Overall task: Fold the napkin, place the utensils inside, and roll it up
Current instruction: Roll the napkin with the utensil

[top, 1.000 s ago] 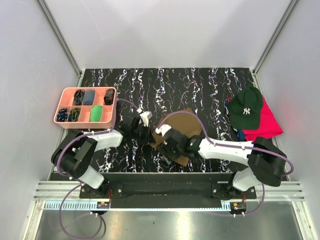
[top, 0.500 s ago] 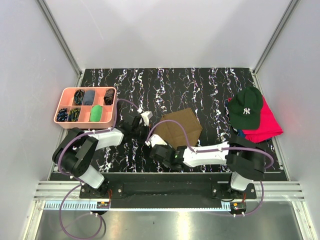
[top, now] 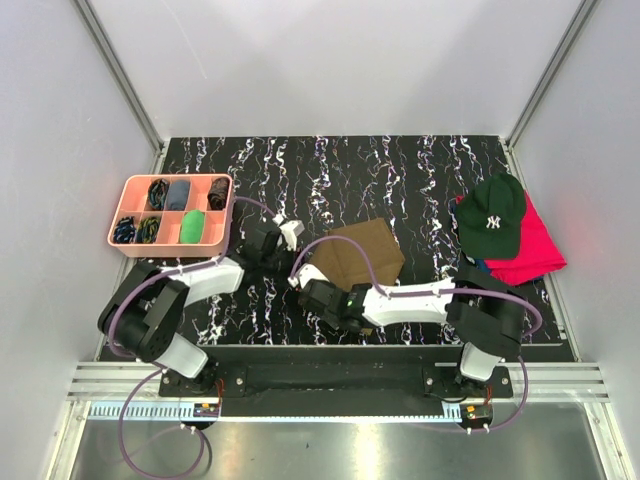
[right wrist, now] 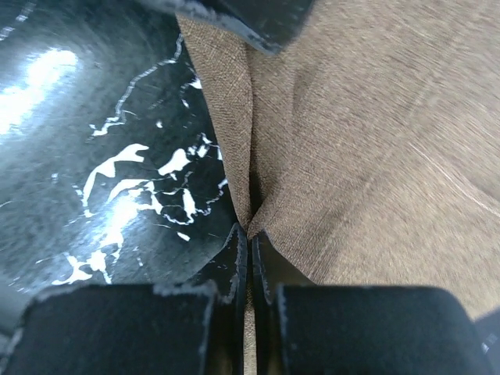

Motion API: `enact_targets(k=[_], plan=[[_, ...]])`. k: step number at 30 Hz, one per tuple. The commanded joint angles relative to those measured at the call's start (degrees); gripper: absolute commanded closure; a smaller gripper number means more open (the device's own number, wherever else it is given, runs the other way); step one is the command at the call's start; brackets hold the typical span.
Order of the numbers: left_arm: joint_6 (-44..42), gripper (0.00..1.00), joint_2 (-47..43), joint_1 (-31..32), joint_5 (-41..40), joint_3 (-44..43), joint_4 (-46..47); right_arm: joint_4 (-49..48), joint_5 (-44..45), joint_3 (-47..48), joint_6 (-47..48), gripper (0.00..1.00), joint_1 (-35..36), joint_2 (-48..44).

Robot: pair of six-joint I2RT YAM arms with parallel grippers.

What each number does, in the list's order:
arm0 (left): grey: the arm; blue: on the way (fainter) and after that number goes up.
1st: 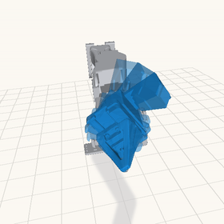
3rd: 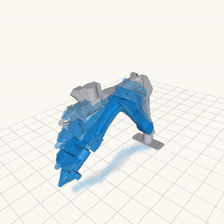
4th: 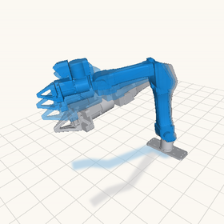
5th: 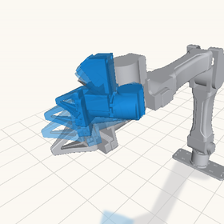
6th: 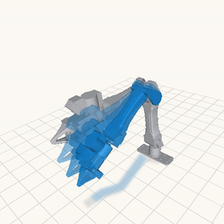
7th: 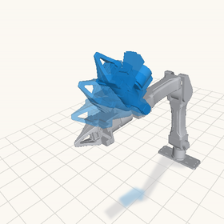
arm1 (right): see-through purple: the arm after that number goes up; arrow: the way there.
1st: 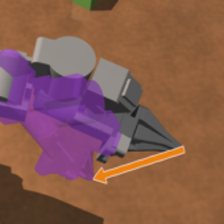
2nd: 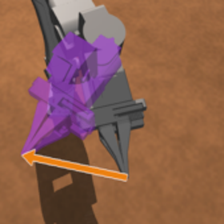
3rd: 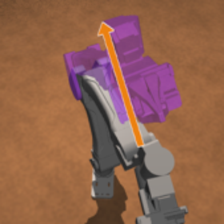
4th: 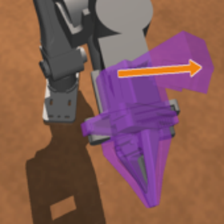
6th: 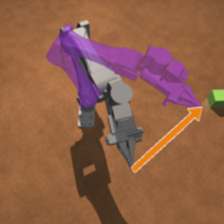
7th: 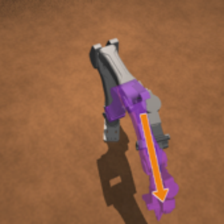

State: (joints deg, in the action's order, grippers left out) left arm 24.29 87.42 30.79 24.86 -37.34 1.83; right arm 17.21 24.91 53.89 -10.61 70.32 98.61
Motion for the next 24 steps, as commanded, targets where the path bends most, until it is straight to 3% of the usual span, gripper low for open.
enact_targets(k=[1, 11, 24], plan=[[1.02, 0.64, -5.76, -0.20, 0.63, 0.69, -0.68, 0.37, -18.89, -0.80, 0.59, 1.00, -2.91, -1.31], [2.16, 0.30, -22.72, -0.64, -9.22, 9.38, -2.80, -3.58, -45.28, -3.00, -0.37, 1.00, -13.36, -6.85], [2.60, 0.23, -33.36, -0.55, -5.35, 19.94, 6.61, -11.50, -76.47, -2.83, -3.89, 1.00, -29.54, 0.26]])
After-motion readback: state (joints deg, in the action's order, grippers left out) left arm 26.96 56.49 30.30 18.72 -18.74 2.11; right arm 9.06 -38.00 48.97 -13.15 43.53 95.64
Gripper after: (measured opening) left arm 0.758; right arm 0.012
